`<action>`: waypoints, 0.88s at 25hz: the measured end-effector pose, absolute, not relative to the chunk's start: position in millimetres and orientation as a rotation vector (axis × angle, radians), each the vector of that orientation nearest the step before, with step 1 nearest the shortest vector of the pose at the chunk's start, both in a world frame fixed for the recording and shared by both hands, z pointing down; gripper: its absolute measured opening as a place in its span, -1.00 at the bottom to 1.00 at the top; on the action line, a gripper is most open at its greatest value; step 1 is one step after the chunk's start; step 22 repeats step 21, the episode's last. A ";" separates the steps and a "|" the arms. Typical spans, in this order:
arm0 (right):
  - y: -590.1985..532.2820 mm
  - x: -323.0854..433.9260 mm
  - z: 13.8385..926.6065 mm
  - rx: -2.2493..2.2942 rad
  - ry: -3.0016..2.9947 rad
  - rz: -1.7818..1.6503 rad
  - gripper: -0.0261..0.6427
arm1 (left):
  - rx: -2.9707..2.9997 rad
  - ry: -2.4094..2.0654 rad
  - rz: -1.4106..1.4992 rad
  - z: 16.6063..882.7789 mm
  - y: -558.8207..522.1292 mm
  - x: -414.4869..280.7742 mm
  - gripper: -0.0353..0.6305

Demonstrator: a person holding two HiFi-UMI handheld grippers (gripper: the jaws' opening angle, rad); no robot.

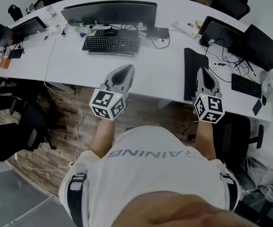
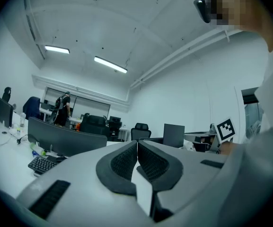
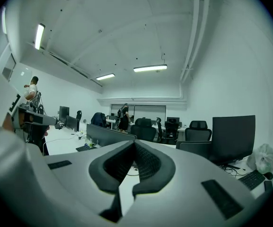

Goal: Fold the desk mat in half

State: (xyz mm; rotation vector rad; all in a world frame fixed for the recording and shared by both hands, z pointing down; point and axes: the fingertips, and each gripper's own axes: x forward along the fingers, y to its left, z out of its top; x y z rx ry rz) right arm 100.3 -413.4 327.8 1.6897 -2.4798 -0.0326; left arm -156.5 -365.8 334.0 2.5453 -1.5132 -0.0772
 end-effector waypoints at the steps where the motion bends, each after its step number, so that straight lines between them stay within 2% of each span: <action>1: -413.0 93.1 327.5 1.678 -2.486 -0.032 -0.85 | 2.543 -1.515 -0.079 334.1 -363.7 -161.3 -0.80; 22: -409.7 49.0 333.8 1.577 -2.541 -0.022 -0.85 | 2.519 -1.537 -0.076 338.6 -350.4 -186.8 -0.80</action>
